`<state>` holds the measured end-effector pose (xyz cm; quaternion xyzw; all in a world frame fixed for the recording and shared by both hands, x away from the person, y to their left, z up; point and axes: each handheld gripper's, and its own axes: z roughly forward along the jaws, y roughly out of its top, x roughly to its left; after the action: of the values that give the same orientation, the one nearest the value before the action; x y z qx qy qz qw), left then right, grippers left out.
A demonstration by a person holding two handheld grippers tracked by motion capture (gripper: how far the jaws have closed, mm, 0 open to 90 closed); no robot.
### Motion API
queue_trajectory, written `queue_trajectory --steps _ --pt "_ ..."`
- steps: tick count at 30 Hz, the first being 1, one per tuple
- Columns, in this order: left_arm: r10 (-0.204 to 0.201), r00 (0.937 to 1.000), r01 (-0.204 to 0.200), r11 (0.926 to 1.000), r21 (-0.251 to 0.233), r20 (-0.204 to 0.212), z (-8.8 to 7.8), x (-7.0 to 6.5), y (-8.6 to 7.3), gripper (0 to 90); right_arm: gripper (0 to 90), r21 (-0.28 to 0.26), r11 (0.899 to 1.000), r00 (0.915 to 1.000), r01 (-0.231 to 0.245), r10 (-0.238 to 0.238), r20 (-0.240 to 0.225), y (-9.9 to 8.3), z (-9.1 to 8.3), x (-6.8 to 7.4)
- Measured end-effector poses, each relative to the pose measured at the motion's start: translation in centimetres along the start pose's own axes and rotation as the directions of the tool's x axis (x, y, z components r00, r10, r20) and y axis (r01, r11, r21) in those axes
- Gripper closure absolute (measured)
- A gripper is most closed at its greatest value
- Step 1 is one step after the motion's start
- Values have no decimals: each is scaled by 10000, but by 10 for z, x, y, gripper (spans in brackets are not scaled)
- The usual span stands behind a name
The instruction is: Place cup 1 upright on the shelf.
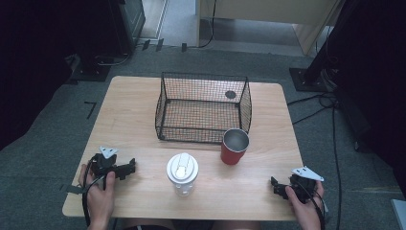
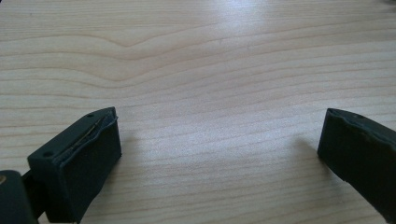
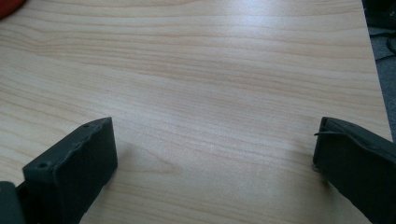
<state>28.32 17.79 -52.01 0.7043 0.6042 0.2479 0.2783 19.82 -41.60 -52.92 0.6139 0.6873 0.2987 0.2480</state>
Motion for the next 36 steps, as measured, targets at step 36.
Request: queue_trajectory --steps 36 --pt "2 10000 -2 10000 -6 -2 0 0 0 0 0 -702 9973 9964 200 -256 -807 35 -27 35"
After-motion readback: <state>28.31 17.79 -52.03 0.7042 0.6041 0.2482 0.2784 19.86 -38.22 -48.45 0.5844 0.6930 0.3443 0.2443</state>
